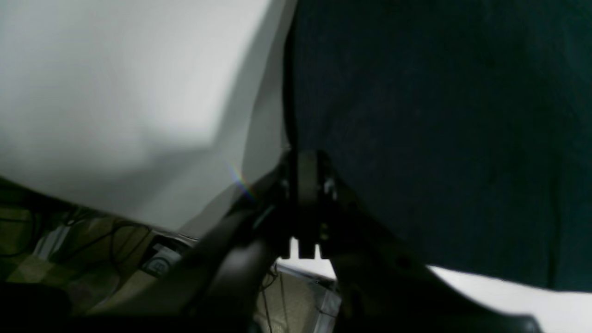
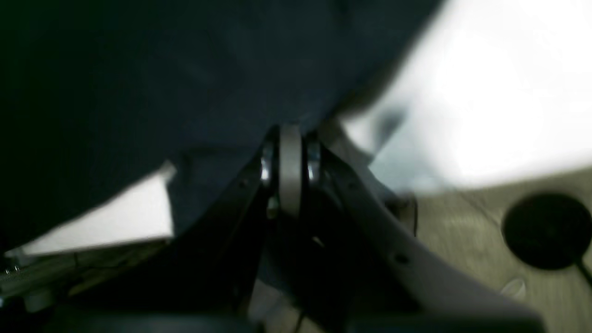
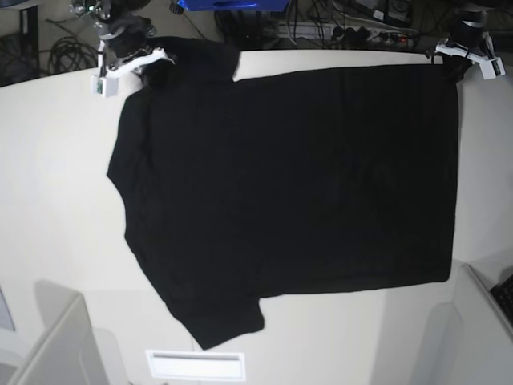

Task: Fold the T-shirt properly
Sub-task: 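Pull the grasped collar-side edge toward the robot with both grippers, then drag the shirt edge with both grippers to straighten it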

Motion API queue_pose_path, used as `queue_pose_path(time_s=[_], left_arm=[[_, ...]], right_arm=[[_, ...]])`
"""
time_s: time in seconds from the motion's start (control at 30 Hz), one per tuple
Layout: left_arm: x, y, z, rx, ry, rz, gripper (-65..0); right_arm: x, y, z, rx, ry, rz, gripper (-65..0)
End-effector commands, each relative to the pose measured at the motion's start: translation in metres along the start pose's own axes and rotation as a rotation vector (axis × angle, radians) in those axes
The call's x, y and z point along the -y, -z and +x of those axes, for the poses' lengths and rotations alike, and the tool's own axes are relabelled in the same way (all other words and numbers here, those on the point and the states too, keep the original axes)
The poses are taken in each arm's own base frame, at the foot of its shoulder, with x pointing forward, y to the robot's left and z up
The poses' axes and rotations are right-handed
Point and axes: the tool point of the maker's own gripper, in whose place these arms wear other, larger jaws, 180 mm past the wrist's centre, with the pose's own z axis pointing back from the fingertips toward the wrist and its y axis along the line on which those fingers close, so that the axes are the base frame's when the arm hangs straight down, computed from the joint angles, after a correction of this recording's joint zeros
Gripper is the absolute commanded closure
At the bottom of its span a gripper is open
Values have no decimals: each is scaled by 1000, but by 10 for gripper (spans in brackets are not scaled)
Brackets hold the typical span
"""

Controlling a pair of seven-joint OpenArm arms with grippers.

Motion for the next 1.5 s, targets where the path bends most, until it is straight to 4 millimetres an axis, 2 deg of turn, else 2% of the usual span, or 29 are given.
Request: queue_pose_path(time_s=[0.0, 0.13, 0.3, 0.67, 0.87, 1.17, 1.47], left_arm=[[5, -3, 20, 54, 27, -19, 0], [20, -6, 40, 105, 65, -47, 0], [20, 3, 62, 162, 35, -5, 0], [28, 15, 84, 221, 18, -22, 0], [23, 33, 91, 164, 6, 57, 0], [25, 41, 105, 189, 40, 77, 0], [28, 45, 114, 214, 28, 71, 0]], right_arm=[[-4, -4, 7, 27, -12, 14, 0], [-11, -1, 20, 58, -22, 33, 0], [-22, 10, 33, 37, -42, 63, 0], [-46, 28, 69, 42, -88, 123, 0], [-61, 38, 97, 56, -111, 152, 0], [-58, 58, 125, 80, -56, 119, 0], [-52, 82, 138, 67, -31, 104, 0]])
